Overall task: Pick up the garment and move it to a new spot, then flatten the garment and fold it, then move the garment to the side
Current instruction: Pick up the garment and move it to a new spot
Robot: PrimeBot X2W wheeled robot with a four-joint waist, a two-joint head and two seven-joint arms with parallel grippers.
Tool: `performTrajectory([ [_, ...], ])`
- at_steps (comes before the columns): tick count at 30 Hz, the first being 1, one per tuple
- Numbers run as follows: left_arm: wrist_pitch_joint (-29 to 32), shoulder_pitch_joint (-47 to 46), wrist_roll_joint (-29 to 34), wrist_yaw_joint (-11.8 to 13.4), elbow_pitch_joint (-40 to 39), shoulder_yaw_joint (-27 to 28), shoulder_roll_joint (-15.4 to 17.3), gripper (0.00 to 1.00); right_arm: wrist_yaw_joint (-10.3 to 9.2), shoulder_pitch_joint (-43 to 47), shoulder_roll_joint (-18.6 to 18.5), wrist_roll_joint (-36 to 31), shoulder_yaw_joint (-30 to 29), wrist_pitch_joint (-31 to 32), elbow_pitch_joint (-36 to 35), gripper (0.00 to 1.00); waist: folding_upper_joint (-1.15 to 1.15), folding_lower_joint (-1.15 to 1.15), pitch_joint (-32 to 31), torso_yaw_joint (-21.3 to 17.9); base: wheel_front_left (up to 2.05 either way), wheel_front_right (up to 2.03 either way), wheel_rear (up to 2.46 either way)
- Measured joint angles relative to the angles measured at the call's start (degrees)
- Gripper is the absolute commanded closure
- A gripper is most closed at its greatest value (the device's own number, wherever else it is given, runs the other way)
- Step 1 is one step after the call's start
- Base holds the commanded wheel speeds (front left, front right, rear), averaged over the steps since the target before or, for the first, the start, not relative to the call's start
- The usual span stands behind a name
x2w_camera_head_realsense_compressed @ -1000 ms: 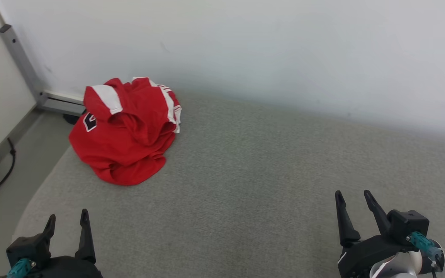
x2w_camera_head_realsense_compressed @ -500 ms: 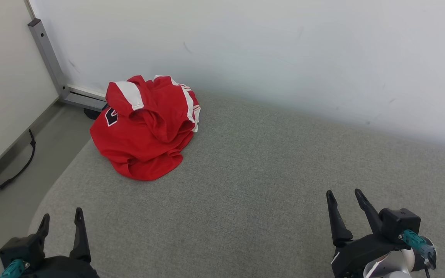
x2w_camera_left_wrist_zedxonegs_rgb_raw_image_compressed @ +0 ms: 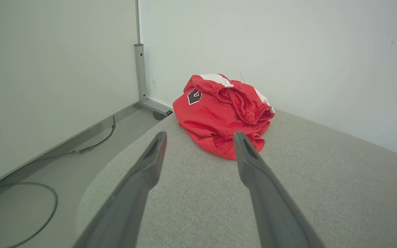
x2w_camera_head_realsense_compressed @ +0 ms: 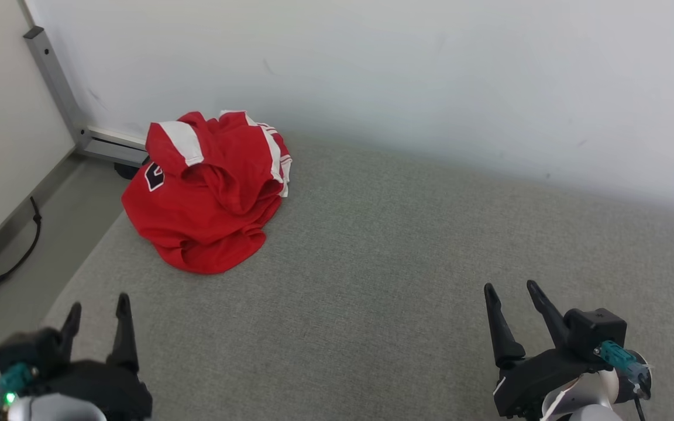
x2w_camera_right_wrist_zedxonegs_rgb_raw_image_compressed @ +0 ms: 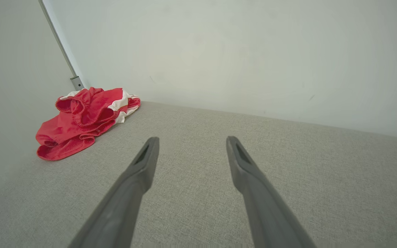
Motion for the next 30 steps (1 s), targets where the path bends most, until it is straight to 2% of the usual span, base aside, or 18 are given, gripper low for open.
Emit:
performTrajectory([
  [7,0.6,-7.8,-2.0,-1.5,4.3,1.6,0.6,0.00,0.00,-1.0,-0.2,-0.4,0.5,1.0,-0.3,0.00,0.00,0.00,1.5,-2.0,0.00,0.00,0.00],
  [11,1.6,-16.1,-3.9,-3.1,8.3,2.1,1.1,0.00,0.00,-1.5,-0.8,-0.8,0.6,1.5,-0.8,0.00,0.01,0.00,3.2,-3.5,0.00,0.00,0.00],
  [17,2.8,-26.1,-5.4,-4.4,13.4,4.0,3.4,0.00,0.00,-3.9,-1.4,-2.0,0.9,2.1,-2.4,0.00,0.00,0.01,5.7,-5.4,0.00,0.00,0.00],
  [26,6.7,-38.9,-7.4,-9.1,24.3,3.4,6.1,0.00,0.00,-5.5,-3.5,-3.5,0.7,3.8,-4.6,0.00,0.01,0.01,10.4,-7.8,0.00,0.00,0.00],
  [30,9.4,-44.9,-7.7,-10.0,30.3,2.9,7.0,0.00,0.00,-7.4,-4.5,-4.1,0.8,4.5,-6.1,0.00,0.01,0.01,12.8,-8.5,0.00,0.00,0.00],
])
